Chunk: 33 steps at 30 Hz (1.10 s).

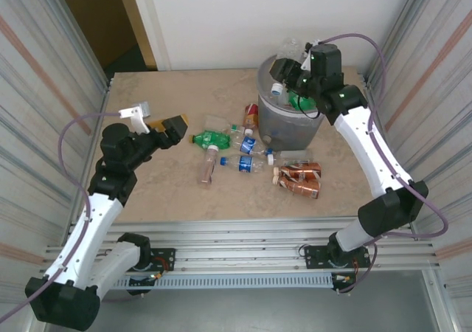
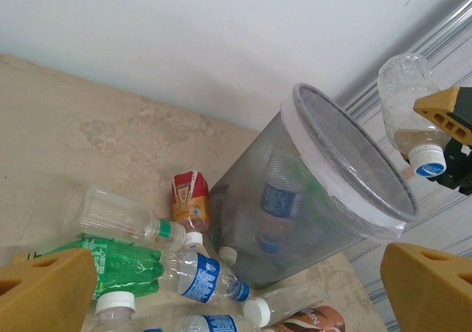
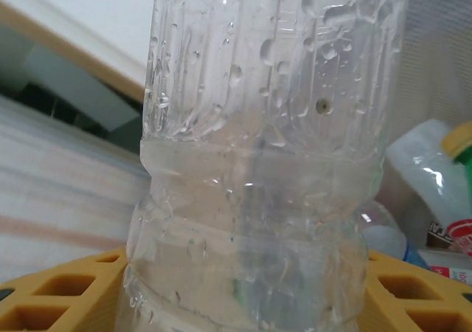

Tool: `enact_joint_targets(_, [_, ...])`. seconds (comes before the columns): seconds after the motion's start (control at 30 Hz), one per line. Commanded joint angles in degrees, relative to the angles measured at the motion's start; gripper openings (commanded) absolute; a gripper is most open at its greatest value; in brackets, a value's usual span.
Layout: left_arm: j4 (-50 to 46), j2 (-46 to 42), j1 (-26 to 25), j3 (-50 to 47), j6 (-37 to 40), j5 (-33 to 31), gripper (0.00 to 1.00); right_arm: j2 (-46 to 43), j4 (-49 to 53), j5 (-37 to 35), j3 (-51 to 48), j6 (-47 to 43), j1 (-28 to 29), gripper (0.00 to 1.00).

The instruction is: Put the plastic bottles in the bin

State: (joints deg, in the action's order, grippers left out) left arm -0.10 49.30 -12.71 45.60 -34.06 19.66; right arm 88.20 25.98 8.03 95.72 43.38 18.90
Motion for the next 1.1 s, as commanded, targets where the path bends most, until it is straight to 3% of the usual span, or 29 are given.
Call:
enact_joint_targets(0.0, [1.4,-0.17,0.54,-1.2,0.52,0.61,0.99,1.89,-3.65,-3.2,-0.51,6.44,-1.67,0.46])
enact_joint_targets(0.33, [1.02,-0.27,0.49,-2.59,0.1,0.81,0.99,8.41,-7.06,-4.9,0.28,12.38,-3.34,0.52])
enact_joint_targets(0.43, [0.93,-0.39,0.5,-2.72,0.08,0.75,0.99,9.32,-7.34,-5.48,0.17,12.96,-3.41,0.62])
enact_joint_targets(0.53, [0.86,-0.34,0.54,-2.96,0.06,0.81,0.99,10.22,-7.15,-5.91,0.47,12.96,-3.35,0.8])
enact_joint_targets(0.63, [0.99,-0.34,0.45,-3.14,-0.2,0.63,0.99,11.19,-6.44,-5.42,1.36,12.8,-3.37,0.87])
enact_joint_targets(1.07, [0.22,0.74,0.45,-3.04,-0.25,-0.09,0.99,11.82,-5.08,-3.43,2.9,10.02,-3.01,0.88])
